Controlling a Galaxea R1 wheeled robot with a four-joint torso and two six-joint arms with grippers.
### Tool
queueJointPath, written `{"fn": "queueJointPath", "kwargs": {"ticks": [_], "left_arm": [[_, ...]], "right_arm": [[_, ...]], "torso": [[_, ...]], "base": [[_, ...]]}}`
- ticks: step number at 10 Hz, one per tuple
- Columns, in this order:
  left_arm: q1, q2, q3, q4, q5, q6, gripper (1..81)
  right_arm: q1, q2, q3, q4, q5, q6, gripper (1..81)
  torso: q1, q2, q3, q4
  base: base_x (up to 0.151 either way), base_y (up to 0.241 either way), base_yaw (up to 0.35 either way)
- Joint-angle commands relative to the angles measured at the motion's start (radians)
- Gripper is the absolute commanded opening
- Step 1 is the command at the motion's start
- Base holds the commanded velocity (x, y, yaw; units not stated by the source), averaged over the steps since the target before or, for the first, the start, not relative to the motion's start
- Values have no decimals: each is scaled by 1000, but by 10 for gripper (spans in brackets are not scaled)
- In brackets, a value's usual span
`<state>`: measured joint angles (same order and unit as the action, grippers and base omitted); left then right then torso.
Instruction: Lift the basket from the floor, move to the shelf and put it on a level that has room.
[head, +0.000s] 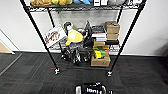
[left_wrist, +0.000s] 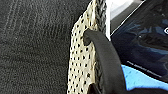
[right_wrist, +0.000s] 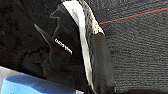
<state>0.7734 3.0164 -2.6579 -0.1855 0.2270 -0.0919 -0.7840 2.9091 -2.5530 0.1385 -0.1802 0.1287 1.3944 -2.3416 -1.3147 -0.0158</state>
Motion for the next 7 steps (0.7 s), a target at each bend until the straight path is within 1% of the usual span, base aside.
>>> {"fn": "queueJointPath", "kwargs": {"ticks": [1,2,3,4,5,7], "left_arm": [[-102,-3,16,-22,63,-8,10],[-98,-6,24,-22,63,-8,10],[-96,-26,60,-23,63,-8,10],[-96,-45,99,-25,63,-11,10],[-102,-81,170,-25,61,-14,10],[-117,-161,306,-28,55,-17,10]], "right_arm": [[94,-2,4,24,-30,14,10],[91,-2,5,24,-31,14,10],[91,-2,5,24,-31,14,10],[91,-3,8,26,-31,14,10],[93,-11,25,27,-30,14,10],[97,-55,101,41,-10,23,10]], "torso": [[0,0,0,0],[0,0,0,0],[0,0,0,0],[-64,100,0,0],[-71,111,0,0],[-104,165,0,0]], "base": [[0,0,0],[0,0,0],[0,0,0],[0,0,0],[0,0,0],[0,0,0]]}}
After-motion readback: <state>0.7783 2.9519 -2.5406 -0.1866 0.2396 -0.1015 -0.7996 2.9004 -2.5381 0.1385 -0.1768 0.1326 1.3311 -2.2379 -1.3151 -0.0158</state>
